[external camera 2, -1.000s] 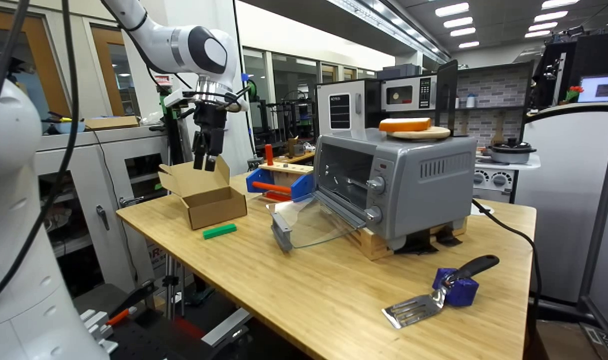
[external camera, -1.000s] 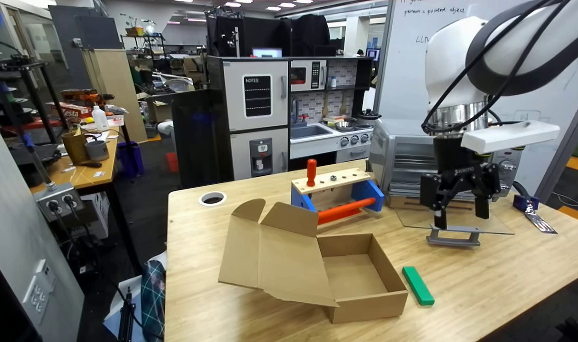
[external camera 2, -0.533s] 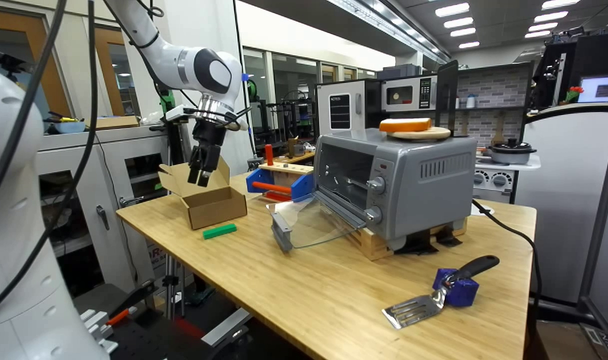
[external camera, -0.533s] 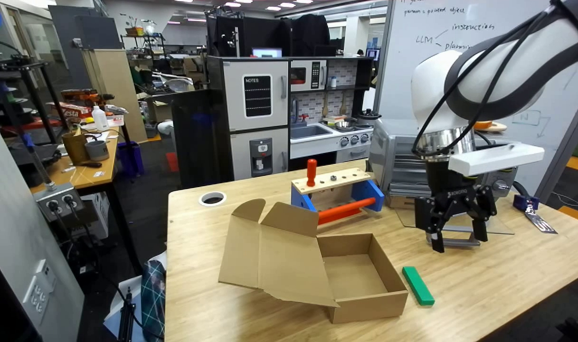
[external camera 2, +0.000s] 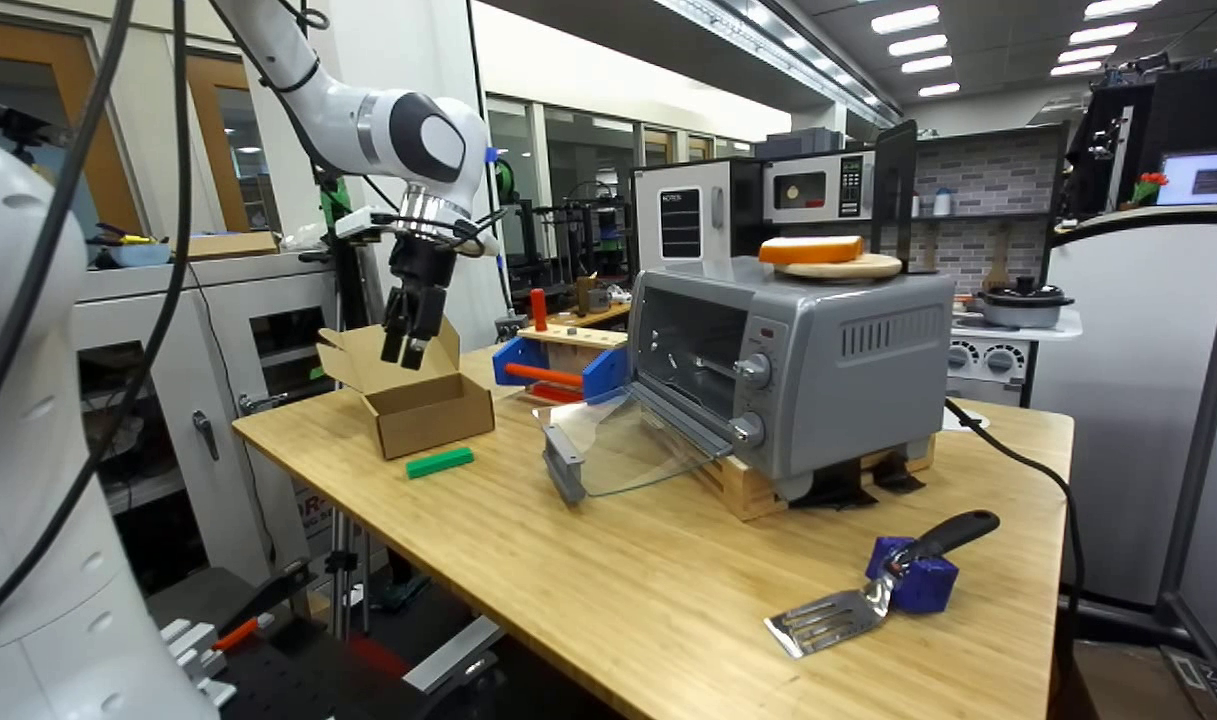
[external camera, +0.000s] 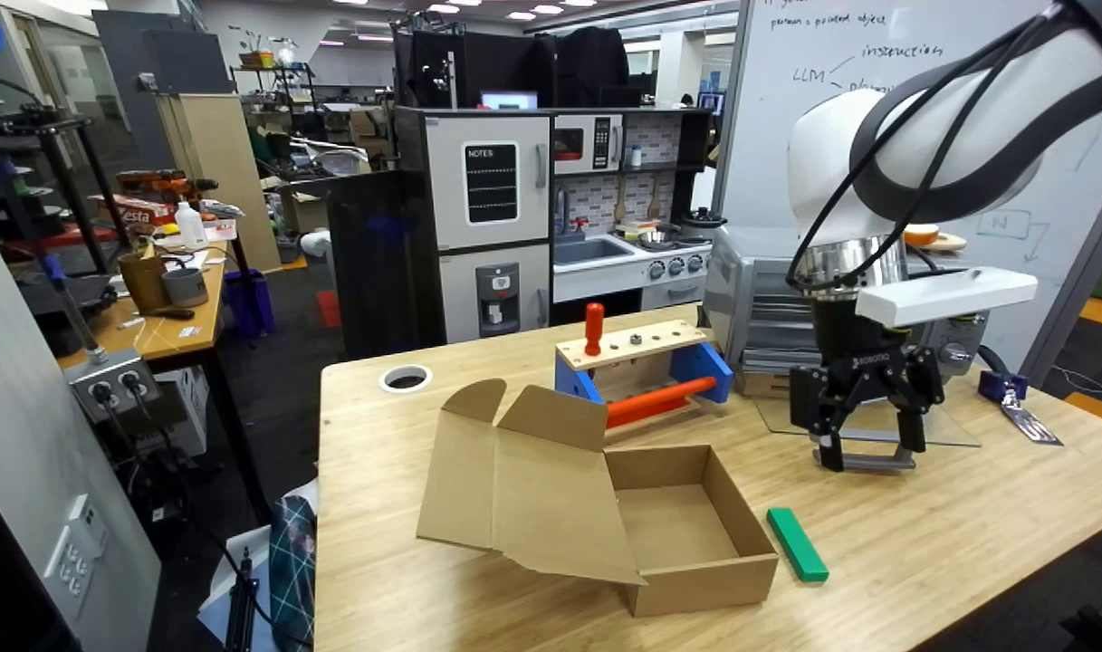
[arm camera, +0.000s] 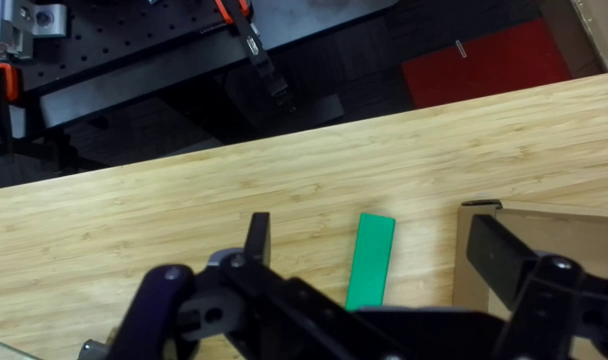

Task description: Pick the green object and put it in the box

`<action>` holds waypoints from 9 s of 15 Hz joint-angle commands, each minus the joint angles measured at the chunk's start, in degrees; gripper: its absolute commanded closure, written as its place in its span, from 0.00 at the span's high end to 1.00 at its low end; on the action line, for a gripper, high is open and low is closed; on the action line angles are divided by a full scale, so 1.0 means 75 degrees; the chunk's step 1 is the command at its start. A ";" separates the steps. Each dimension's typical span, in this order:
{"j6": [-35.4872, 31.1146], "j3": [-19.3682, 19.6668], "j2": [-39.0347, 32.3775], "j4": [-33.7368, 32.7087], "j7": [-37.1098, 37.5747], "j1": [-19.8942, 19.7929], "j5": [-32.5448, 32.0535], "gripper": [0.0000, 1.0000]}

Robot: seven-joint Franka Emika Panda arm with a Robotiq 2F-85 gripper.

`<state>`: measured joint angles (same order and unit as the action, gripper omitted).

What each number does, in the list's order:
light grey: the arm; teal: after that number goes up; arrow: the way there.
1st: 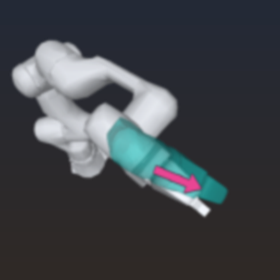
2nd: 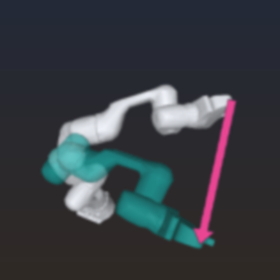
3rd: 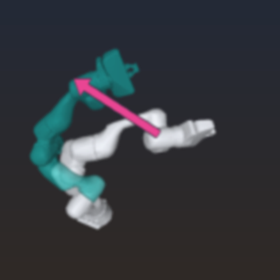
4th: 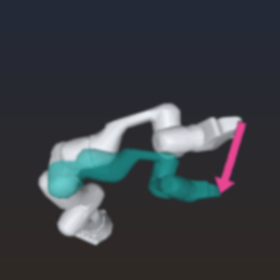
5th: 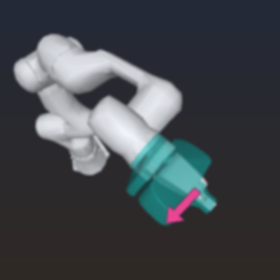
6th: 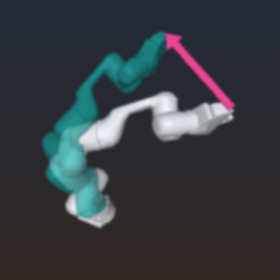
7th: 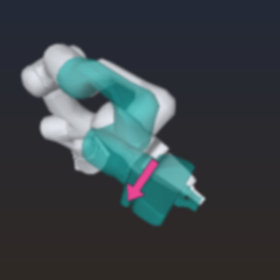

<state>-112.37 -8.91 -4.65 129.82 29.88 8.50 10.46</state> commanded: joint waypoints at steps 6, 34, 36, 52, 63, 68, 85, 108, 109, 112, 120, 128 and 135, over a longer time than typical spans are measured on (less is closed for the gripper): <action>0.0069 0.0538 -0.0383 -0.0550 -0.0047 -0.0250 -0.0247 1.00; -0.0087 0.0616 -0.1591 -0.0859 0.0353 0.0031 0.0497 1.00; -0.0099 0.0610 -0.1812 -0.1003 0.0366 0.0068 0.0354 1.00; -0.0303 0.0716 -0.3345 -0.2090 0.0212 0.0270 0.0304 1.00; -0.0472 0.0662 -0.3217 -0.1999 -0.0042 0.0187 0.0441 1.00; -0.0616 0.0690 -0.3003 -0.1954 -0.0228 0.0145 0.0460 1.00; -0.0368 0.0714 -0.4057 -0.2464 -0.0593 -0.0081 0.1100 1.00; 0.0010 0.0813 -0.4216 -0.2444 -0.0970 -0.0153 0.1019 1.00; 0.0067 0.0809 -0.4239 -0.2468 -0.0990 -0.0165 0.1028 1.00; 0.0247 0.0791 -0.4293 -0.2555 -0.1055 -0.0189 0.1055 0.67; 0.0447 0.0783 -0.4408 -0.2738 -0.1080 -0.0154 0.1032 0.10; 0.0476 0.0943 -0.3998 -0.2457 -0.0860 -0.0032 0.0745 0.08; 0.0597 0.0977 -0.2914 -0.1863 -0.0583 0.0275 -0.0178 0.08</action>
<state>-108.16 -1.96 -31.04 112.49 23.83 8.68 11.90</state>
